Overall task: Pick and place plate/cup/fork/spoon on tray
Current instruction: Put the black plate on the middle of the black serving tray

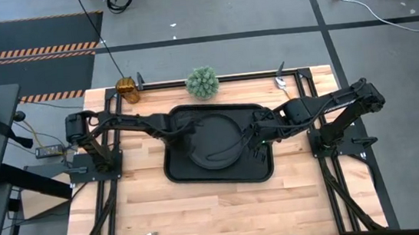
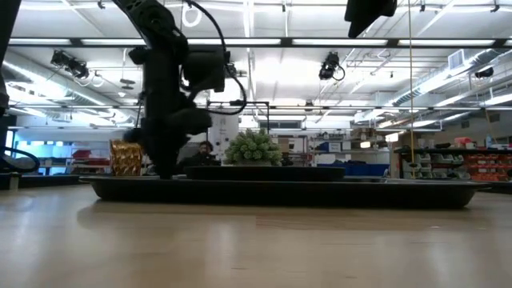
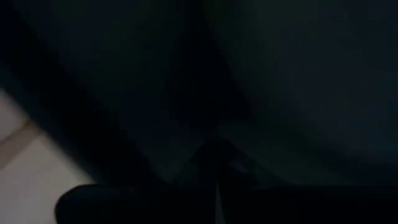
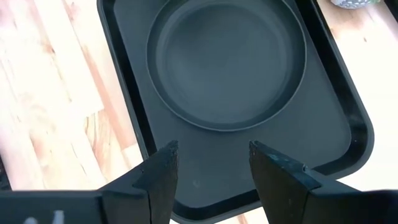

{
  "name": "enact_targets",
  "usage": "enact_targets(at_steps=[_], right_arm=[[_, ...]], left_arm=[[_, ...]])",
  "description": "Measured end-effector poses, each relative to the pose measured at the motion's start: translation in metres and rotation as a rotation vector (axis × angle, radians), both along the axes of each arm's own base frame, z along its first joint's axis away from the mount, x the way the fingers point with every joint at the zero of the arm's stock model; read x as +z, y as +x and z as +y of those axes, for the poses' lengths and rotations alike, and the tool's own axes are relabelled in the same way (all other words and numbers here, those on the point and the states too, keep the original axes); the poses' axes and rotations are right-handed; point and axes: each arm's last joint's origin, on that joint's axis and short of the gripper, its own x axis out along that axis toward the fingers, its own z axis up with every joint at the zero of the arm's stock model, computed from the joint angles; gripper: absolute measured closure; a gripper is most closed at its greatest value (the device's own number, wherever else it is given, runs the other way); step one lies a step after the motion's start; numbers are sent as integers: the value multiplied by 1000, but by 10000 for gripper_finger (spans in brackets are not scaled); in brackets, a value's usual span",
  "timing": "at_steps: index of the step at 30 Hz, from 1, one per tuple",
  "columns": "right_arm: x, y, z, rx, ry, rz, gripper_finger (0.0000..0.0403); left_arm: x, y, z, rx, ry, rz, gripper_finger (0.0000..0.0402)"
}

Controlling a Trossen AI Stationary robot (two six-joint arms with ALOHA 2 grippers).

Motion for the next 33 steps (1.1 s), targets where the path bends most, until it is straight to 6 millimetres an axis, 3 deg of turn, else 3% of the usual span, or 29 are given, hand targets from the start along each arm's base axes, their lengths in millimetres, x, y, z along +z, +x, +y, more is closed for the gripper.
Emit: enact_targets(at_steps=[5,10,17,28,33], right_arm=[[0,0,0,-1,1,0,202],[0,-1,0,-22,4,3,202],[0,-1,0,-1,-8,7,202],[-1,-2,-3,48,-31,40,202],[-3,-5,-6,39,-27,84,202]], left_arm=[[-1,-11,-19,-58,-41,135,397],[-1,-9,-54,-150,-141,132,396],[-1,-13,-95,-157,-142,149,396],[0,-15,-138,-142,-230,114,395],[12,-12,-150,-149,-220,43,395]])
